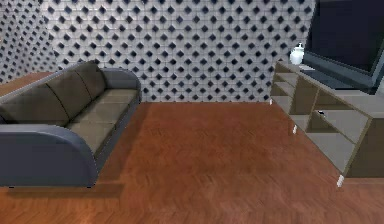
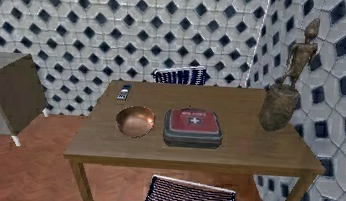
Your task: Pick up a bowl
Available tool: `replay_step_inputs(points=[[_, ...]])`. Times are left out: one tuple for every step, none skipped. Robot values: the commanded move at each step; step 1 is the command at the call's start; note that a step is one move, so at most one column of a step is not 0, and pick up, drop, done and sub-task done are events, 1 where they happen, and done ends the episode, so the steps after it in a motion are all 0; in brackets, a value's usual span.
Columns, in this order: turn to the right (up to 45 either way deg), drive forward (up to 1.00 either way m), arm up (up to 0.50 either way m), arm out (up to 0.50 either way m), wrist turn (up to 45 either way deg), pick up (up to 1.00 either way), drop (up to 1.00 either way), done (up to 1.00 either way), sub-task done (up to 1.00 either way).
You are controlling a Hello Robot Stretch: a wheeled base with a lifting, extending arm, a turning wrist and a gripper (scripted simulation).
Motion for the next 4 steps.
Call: replay_step_inputs(points=[[0.0, 0.0, 0.5, 0.0, 0.0, 0.0, 0.0, 0.0, 0.0], [0.0, 0.0, 0.36, 0.0, 0.0, 0.0, 0.0, 0.0, 0.0], [0.0, 0.0, 0.0, 0.46, 0.0, 0.0, 0.0, 0.0, 0.0], [0.0, 0.0, 0.0, 0.0, 45.0, 0.0, 0.0, 0.0, 0.0]])
